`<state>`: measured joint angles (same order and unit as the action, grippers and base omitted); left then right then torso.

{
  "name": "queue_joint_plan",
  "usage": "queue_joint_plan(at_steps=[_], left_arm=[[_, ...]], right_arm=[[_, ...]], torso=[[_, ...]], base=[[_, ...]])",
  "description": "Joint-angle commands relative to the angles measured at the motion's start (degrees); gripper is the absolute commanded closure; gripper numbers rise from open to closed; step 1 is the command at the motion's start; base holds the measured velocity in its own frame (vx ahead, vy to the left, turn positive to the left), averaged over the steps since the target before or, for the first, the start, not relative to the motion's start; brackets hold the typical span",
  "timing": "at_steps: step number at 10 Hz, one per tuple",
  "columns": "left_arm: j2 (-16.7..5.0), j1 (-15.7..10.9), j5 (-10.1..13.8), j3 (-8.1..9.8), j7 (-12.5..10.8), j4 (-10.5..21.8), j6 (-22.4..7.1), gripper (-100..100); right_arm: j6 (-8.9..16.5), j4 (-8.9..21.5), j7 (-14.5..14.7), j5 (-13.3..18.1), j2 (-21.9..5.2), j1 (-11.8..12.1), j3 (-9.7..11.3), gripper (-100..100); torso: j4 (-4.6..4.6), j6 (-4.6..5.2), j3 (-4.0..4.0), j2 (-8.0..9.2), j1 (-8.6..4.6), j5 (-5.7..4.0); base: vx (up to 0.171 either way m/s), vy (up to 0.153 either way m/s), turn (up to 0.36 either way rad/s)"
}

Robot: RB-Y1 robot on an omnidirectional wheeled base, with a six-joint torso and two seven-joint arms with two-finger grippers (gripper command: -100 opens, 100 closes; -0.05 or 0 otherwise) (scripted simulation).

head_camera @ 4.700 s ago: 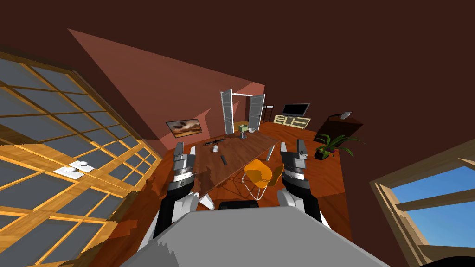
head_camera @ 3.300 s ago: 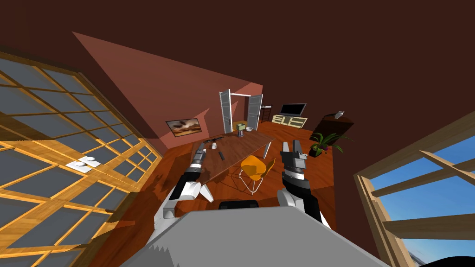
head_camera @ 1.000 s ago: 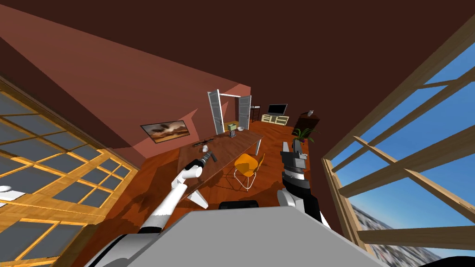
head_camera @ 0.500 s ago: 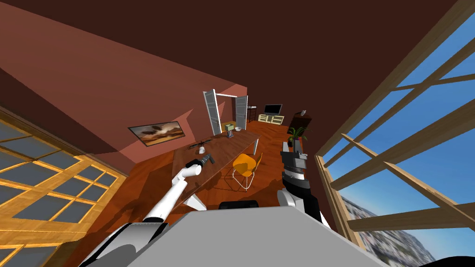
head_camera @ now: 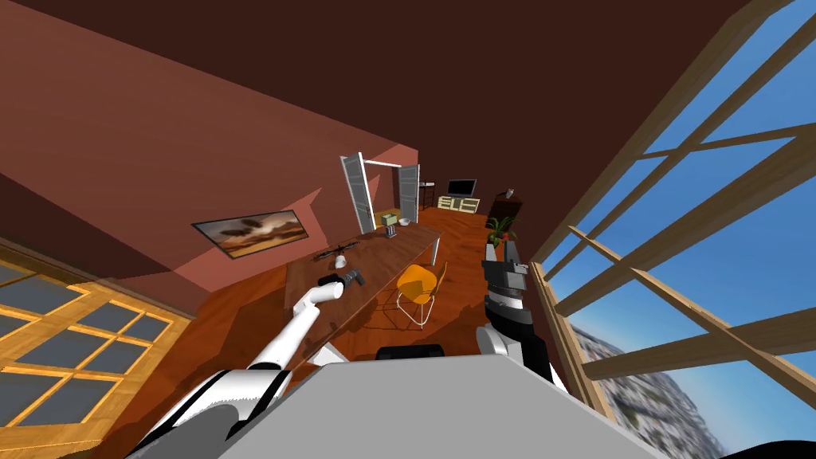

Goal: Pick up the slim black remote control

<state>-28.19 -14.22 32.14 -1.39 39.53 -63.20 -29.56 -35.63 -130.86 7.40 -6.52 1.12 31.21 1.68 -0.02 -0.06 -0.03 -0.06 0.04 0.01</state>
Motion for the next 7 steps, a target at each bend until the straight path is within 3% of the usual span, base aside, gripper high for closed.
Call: queue_joint_plan(at_steps=[1,4,7], left_arm=[[-1.05,-2.2,1.16,-0.4,1.47,2.86,-1.65,-100],[-1.05,-2.2,1.16,-0.4,1.47,5.17,-1.65,-100],[-2.84,-5.46,2.24,-0.72,3.37,11.56,-5.46,-100]], right_arm=[[0.0,0.0,0.0,0.0,0.0,0.0,0.0,0],[0.0,0.0,0.0,0.0,0.0,0.0,0.0,0],[0.0,0.0,0.0,0.0,0.0,0.0,0.0,0]], torso=[[0.0,0.0,0.0,0.0,0.0,0.0],[0.0,-0.01,0.0,0.01,0.01,0.0],[-0.01,0.0,-0.02,-0.03,0.03,0.0]], base=[[0.019,0.007,-0.192],[0.01,0.012,-0.03],[0.025,0.023,-0.178]])
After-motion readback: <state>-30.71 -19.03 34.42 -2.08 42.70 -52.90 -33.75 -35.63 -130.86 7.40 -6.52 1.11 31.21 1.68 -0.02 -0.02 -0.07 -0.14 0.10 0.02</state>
